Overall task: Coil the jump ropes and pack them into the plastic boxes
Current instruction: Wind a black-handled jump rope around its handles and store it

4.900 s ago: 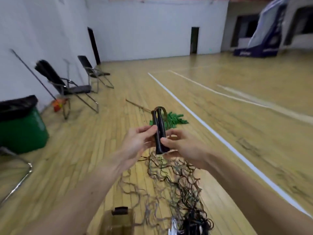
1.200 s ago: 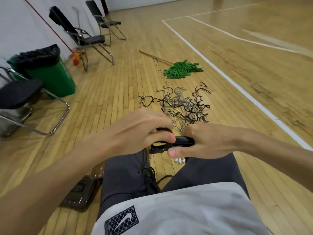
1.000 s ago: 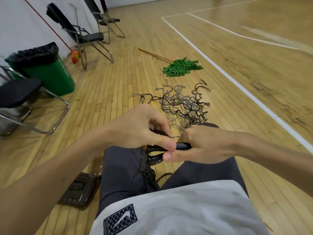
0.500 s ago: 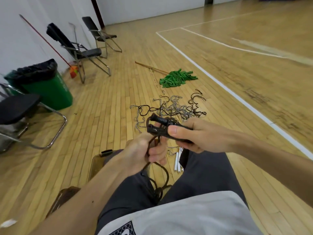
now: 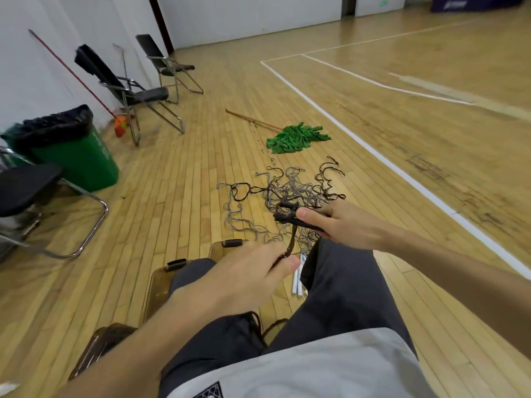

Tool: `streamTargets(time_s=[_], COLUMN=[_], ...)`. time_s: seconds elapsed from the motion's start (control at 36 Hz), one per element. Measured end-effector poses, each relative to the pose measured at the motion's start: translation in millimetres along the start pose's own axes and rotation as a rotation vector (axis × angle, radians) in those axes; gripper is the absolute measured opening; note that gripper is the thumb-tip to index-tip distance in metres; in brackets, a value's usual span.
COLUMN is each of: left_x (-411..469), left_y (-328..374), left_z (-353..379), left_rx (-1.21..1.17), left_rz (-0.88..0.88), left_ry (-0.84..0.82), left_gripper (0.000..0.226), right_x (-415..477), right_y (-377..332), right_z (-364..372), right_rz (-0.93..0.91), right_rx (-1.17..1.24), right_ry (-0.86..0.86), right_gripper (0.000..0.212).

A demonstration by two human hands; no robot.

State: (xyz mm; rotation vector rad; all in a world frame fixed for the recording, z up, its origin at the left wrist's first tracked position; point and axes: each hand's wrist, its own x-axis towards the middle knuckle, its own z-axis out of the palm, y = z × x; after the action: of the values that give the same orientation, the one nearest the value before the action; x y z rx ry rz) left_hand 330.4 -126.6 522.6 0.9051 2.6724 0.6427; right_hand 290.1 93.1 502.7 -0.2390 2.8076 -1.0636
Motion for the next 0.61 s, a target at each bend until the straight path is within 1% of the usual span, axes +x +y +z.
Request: streamTargets(time_s=[0.06,0.17,0.25,0.31,0.44,0.53,0.61], left_x=[-0.9,0.9,1.9,2.6,8.2,12.1,17.2], left_y=[3.0,9.0,8.6,5.8,3.1,2.1,0.7], left_z=[-12.2,-36.3,-52.0,-61.2,-79.8,-86.0,-87.9], left_rx=[0.137,0.403,0.476,0.460,0.294,0.228,0.163], left_rz=[0.005,0.064,0.138,0.195,0.278,0.273,0.253], left_ry=[-0.008,-0.004,-0.009,-0.007,-0.007,-0.022,-0.031], left_gripper=[0.037,0.033,0.037,0.036,0.020,0.013,0.016], right_x=[0.7,0.4,-2.5,-5.4,-13.4,-18.3,-23.8], right_y=[0.5,-0.9,-5.1,-9.1,-23.3,-33.2,-41.7], right_z=[2.1,6.2,9.1,9.8,8.2,6.8,5.7], right_rz=[-0.010,-0.031,-0.051,-0.070,-0.117,-0.148,-0.173], right_rx=[-0.002,-0.054,-0.118,-0.157,-0.215,-0.237,-0.272], right_ry=[-0.013,-0.032,-0.055,-0.069,-0.095,-0.126,-0.154], right_gripper=[0.078,0.073,0.072,0.069,0.065,0.065,0.064])
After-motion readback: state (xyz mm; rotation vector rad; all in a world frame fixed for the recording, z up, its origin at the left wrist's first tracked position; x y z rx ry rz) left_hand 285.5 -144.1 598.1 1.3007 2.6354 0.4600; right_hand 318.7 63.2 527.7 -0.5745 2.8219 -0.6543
